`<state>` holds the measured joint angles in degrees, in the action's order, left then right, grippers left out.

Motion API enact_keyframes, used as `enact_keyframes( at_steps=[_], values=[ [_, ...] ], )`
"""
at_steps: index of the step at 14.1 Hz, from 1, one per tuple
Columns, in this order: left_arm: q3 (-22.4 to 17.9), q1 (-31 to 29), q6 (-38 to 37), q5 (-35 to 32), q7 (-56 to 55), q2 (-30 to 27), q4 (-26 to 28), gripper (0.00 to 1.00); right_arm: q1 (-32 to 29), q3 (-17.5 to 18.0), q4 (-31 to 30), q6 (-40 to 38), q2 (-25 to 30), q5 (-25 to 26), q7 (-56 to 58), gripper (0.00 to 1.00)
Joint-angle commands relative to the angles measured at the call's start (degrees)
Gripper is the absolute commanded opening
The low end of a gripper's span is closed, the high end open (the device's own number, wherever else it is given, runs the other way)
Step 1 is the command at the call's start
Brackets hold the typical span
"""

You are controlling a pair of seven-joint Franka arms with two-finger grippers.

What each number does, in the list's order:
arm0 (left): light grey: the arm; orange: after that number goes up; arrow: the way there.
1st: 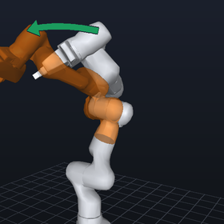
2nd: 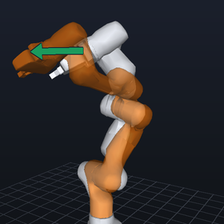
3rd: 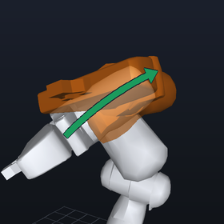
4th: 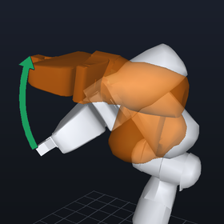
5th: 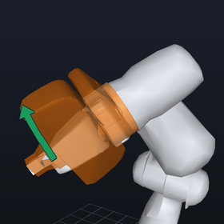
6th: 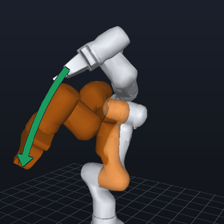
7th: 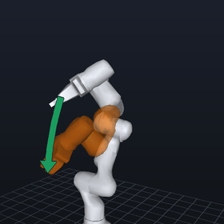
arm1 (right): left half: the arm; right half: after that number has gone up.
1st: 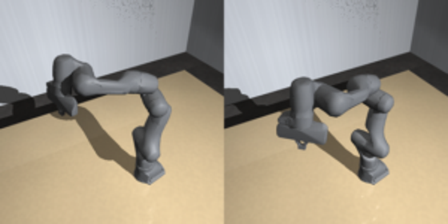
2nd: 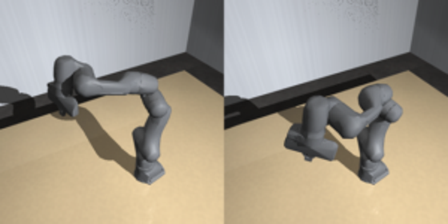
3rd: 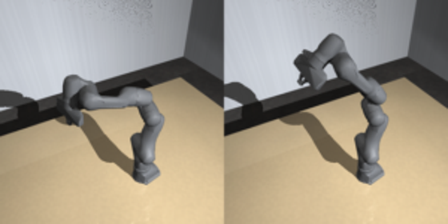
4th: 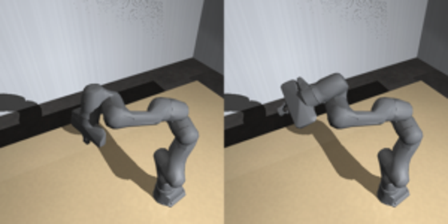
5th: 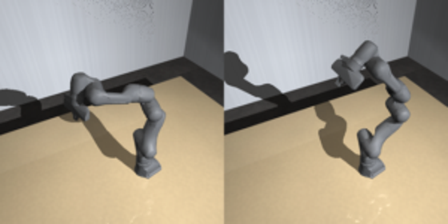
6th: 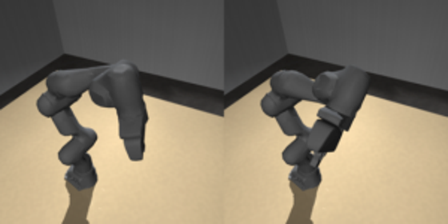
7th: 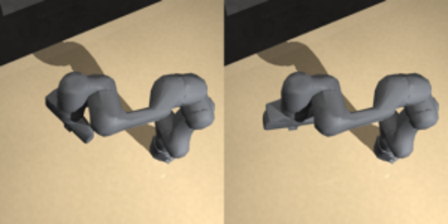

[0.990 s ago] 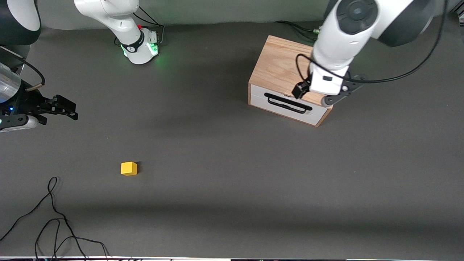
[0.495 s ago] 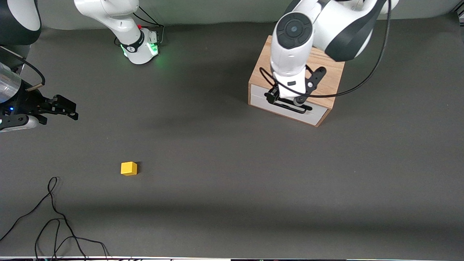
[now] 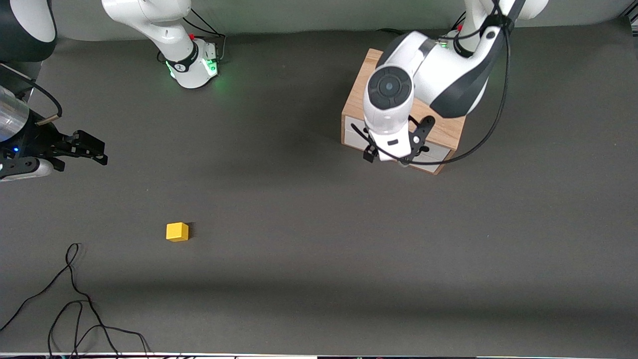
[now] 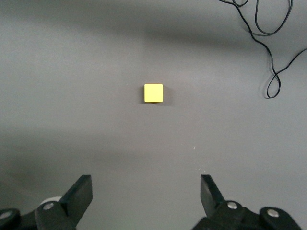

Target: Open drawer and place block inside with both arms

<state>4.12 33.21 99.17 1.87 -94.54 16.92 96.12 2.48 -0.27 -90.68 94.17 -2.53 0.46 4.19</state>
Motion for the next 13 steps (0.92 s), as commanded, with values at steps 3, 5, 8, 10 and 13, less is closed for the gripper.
enact_keyframes(
  at_steps=[3,5,8,10,13],
  values=[
    [-0.1,-1.3,8.2,-0.4,-0.6,-1.4,9.5,1.00,0.3,-0.3,1.3,-1.2,-0.6,0.2,0.0,1.00],
    [-0.2,-1.3,10.0,-0.4,-0.6,-0.7,10.5,1.00,0.3,-0.3,1.3,-1.2,-0.5,0.2,0.0,1.00],
    [-0.2,-1.3,11.3,-0.4,-0.9,0.9,10.5,1.00,0.3,-0.3,1.3,-1.1,-0.5,0.2,0.0,1.00],
    [-0.2,-1.3,11.3,-0.5,-1.1,2.2,10.6,1.00,0.3,-0.3,1.3,-1.2,-0.5,0.2,0.1,1.00],
    [-0.2,-1.0,11.6,-0.4,-1.1,4.2,10.6,1.00,0.3,-0.3,1.3,-1.1,-0.5,0.2,0.0,1.00]
  ],
)
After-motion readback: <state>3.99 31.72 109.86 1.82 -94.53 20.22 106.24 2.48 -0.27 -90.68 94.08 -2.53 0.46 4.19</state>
